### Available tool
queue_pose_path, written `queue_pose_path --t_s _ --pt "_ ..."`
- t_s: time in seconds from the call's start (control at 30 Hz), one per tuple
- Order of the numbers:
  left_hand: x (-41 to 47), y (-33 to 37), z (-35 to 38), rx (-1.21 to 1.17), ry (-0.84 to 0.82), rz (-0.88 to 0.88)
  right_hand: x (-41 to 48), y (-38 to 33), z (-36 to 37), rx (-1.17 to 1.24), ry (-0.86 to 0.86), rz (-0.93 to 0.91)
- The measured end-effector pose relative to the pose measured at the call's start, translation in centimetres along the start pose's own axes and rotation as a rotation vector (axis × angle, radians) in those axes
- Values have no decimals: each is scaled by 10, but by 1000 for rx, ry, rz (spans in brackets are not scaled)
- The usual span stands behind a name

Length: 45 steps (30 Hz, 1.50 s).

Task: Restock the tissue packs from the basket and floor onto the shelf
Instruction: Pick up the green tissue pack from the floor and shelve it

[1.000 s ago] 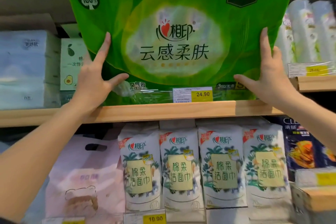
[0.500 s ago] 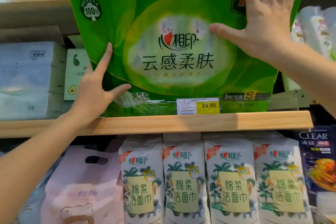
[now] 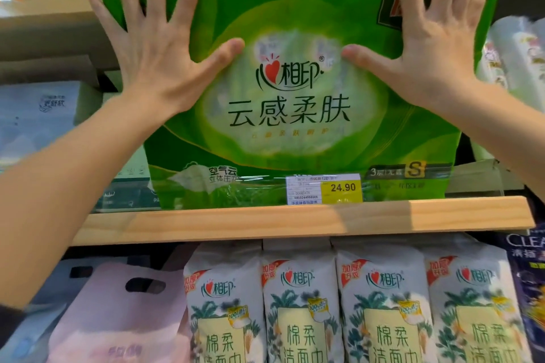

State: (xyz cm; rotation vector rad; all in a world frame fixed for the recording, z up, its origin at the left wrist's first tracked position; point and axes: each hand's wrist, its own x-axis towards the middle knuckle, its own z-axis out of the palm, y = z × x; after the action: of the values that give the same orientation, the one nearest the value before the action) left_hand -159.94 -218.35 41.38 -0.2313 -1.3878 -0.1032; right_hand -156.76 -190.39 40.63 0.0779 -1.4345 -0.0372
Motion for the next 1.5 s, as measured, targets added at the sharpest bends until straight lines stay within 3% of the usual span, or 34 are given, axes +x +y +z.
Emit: queue_pose_path --t_s 0.47,0.93,1.13,1.23,1.5 --pt "3 -5 15 37 12 24 2 -8 15 65 57 108" --pt "5 -4 25 80 32 51 3 0 23 -55 67 18" --pt "-5 -20 87 100 -245 108 1 11 83 -12 -243 -36" --pt "-7 -24 94 8 -269 50 -2 15 90 -20 -221 -38" --pt "-2 -25 83 30 -312 60 0 12 80 -25 -245 -37"
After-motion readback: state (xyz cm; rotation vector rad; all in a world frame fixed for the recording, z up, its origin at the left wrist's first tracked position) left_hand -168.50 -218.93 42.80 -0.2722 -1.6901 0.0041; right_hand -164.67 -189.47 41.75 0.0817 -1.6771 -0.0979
